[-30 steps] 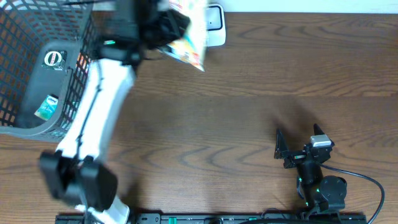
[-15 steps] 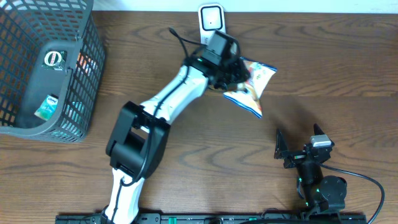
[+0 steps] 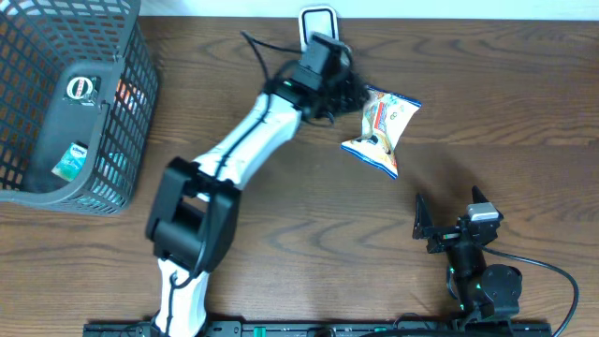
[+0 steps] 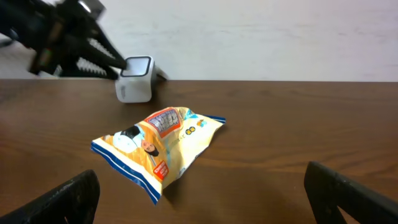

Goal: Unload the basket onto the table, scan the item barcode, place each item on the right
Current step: 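Lift the snack bag out and carry it toward the white scanner, then hold the snack bag under the scanner, turning it to show barcode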

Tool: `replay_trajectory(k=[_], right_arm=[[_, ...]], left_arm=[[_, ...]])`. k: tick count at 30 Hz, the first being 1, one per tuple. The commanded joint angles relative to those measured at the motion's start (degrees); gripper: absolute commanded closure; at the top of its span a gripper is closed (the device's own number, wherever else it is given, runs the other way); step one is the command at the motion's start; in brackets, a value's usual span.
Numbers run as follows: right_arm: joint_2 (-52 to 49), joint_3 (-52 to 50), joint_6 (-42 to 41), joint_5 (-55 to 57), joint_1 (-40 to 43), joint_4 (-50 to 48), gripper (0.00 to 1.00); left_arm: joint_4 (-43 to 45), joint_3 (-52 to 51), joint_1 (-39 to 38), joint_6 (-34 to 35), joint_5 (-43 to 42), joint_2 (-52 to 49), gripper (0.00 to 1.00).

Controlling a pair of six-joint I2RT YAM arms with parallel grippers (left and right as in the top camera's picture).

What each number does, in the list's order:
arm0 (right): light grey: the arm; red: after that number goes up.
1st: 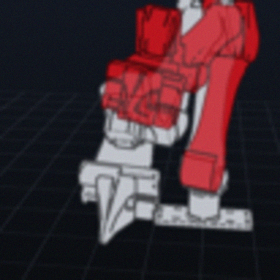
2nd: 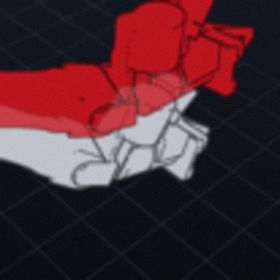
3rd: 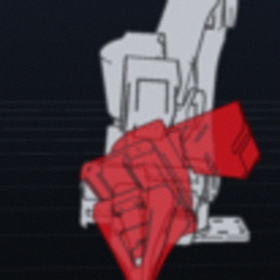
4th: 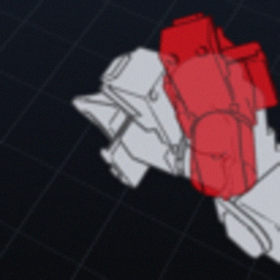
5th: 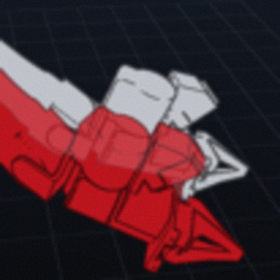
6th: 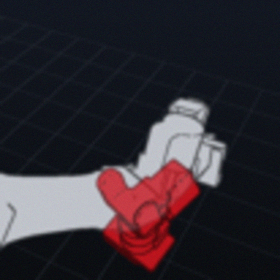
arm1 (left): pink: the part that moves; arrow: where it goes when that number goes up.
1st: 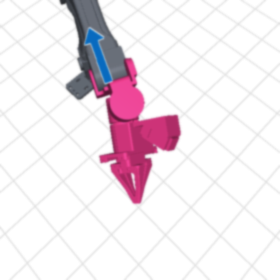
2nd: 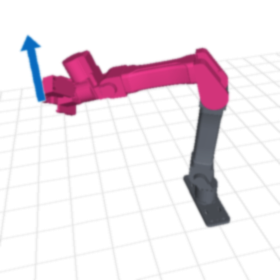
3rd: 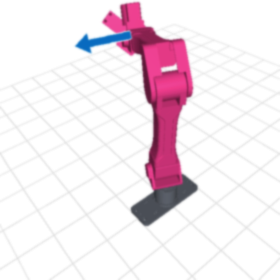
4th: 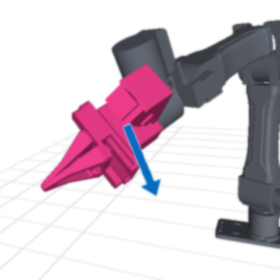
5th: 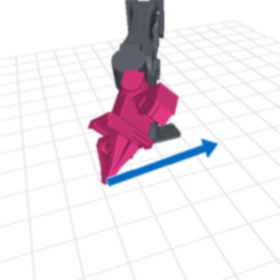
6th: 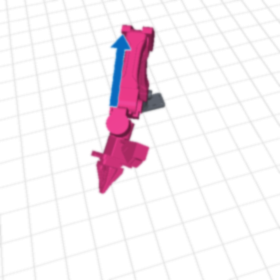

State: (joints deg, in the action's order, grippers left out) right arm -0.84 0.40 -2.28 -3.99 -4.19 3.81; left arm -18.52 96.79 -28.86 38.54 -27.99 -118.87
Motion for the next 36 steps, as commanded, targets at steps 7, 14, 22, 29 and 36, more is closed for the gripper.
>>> replay_trajectory(k=[7,14,22,29,36], right_arm=[[0.4,-0.1,0.7,0.4,0.1,0.3,0.01],[0.4,-0.1,0.7,0.4,0.1,0.3,0.01],[0.4,-0.1,0.7,0.4,0.1,0.3,0.01],[0.4,-0.1,0.7,0.4,0.1,0.3,0.01],[0.4,-0.1,0.7,0.4,0.1,0.3,0.01]], left_arm=[[-2.4,0.7,-4.3,-11.8,5.3,0.2,0.89],[-4.0,0.6,-10.5,-21.9,16.4,-3.8,0.89],[-9.0,0.6,-12.7,-22.4,30.9,-12.0,0.89],[-11.4,0.7,-12.7,-22.4,23.9,-12.3,0.89],[-8.8,1.8,-12.1,-22.4,24.2,-1.9,0.89]])
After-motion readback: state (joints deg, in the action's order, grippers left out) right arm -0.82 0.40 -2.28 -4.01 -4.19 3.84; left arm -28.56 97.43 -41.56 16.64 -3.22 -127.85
